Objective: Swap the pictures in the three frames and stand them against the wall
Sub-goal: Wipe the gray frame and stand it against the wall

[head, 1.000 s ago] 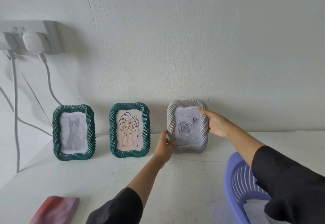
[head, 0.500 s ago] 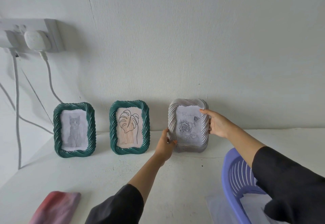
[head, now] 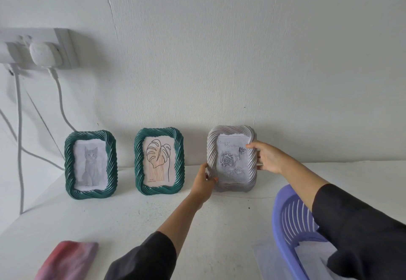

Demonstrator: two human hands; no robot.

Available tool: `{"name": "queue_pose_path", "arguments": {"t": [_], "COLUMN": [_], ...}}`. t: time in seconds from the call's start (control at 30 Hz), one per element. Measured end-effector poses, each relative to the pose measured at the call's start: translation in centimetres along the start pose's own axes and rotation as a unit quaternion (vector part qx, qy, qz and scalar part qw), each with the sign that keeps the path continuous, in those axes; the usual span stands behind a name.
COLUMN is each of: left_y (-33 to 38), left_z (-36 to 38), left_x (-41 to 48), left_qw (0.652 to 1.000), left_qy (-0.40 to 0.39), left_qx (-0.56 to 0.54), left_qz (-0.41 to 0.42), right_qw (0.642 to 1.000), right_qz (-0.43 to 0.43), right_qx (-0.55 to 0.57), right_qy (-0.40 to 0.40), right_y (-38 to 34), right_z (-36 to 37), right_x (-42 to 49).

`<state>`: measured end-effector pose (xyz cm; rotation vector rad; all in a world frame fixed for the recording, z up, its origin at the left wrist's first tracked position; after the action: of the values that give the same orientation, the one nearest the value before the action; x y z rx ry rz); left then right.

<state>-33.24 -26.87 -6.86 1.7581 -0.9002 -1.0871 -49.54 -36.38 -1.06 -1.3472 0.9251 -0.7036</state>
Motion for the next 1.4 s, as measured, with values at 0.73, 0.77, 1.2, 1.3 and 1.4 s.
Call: {"name": "queue_pose_path", "arguments": {"t": [0.73,0.77,1.2,1.3,1.4], "left_y": [0.4,0.4,2.2,2.9,4.0], "left_z": [-0.4,-0.4,-1.6,-2.4,-3.8], "left_x": [-0.4,-0.4,-2.1,-3.0,-4.3], "left_qw": [0.998,0.998,0.998,0.998,0.998], "left_qy": [0.013,0.014,0.004,0.002,0.022], "left_qx": [0.053,0.053,0.066,0.065,0.066], "left_qz": [-0.019,-0.018,-0.002,-0.002,-0.001], "right_qw": [0.999,0.999,0.989,0.985,0.975], "right_qz": [-0.029,-0.030,-0.023,-0.039,-0.059], "right_qx": [-0.035,-0.039,-0.125,-0.137,-0.167], "right_qy": [0.009,0.010,0.071,0.102,0.133], "right_y": [0.4,0.4,0.2,-1.4,-3.3], "right_z": [-0.4,-0.5,-0.9,-1.6,-1.9], "right_x": [-0.7,-0.7,-1.7,-2.7,-4.1]}}
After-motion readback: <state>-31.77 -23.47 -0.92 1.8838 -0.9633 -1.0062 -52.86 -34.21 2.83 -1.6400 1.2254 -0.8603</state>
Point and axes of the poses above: each hand's wrist, its own x-axis towards the middle knuckle, its own z-axis out of the palm, y = z × x, the point moved 8 cm from there along x, towards the middle knuckle, and after that the axes turned 13 degrees about -z, right-handed, at the moved point
